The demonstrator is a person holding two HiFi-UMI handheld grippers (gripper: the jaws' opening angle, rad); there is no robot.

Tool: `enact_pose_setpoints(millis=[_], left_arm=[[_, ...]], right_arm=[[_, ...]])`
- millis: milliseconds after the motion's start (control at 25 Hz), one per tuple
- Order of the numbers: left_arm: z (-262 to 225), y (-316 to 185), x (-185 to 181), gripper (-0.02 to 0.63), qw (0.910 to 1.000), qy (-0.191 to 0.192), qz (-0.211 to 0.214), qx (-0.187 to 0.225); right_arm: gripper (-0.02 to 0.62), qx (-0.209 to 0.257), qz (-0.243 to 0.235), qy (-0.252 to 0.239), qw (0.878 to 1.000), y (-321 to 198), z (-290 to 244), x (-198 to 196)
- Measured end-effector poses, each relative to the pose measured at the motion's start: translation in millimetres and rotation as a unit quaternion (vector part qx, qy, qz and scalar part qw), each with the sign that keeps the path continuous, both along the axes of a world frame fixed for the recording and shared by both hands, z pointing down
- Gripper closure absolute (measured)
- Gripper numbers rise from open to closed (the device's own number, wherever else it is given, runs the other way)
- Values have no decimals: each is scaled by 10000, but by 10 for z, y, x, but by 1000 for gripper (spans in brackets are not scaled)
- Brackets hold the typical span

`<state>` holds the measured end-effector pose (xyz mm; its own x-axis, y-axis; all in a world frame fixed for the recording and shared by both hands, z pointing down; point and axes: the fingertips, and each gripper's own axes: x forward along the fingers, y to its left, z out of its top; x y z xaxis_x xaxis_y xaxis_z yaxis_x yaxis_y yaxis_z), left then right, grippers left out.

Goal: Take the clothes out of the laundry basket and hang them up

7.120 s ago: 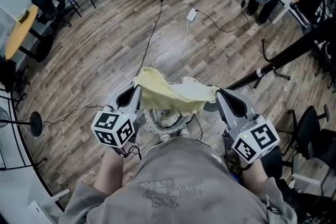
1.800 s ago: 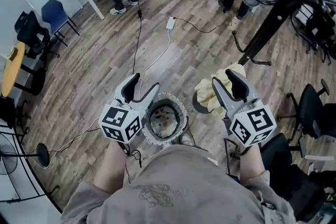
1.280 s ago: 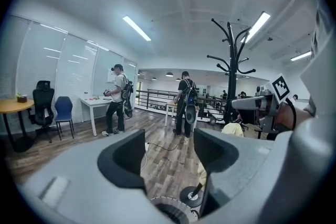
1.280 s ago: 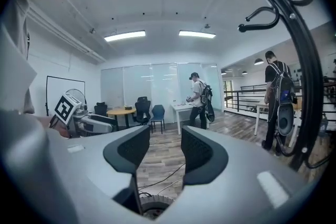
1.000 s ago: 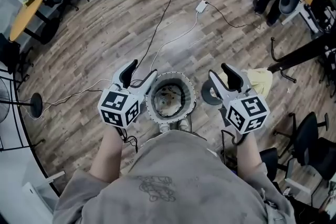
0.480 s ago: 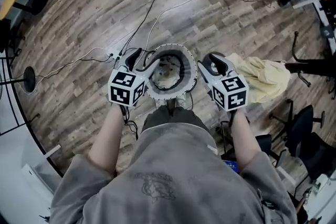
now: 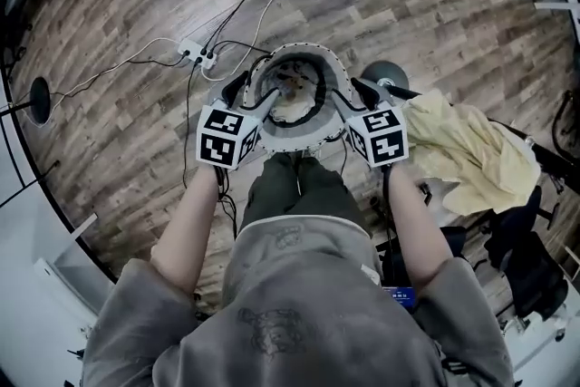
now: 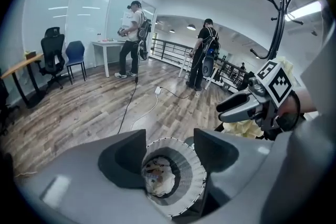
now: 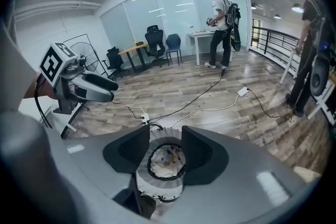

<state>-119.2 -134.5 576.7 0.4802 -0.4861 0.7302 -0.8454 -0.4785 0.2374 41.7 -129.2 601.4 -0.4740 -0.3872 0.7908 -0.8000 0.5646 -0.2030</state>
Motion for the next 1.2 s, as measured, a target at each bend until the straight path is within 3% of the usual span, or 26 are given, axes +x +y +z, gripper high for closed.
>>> enact_pose_setpoints(millis=[400, 600, 1080, 1200], left_arm=[[1345, 44, -117, 321, 9977, -106, 130, -661], [1919, 107, -237, 321, 9960, -11, -225, -865], [3235, 407, -134, 321, 9906, 128, -225, -1343], [3533, 453, -110, 321, 9885, 117, -307, -1477]], right_arm=[[379, -595, 7, 204, 9980, -67, 1341, -297], [382, -823, 135, 226, 9963, -19, 1944, -432], [382, -706, 292, 537, 9956, 16, 3226, -439], [383, -628, 69, 710, 9955, 56, 3548, -421]])
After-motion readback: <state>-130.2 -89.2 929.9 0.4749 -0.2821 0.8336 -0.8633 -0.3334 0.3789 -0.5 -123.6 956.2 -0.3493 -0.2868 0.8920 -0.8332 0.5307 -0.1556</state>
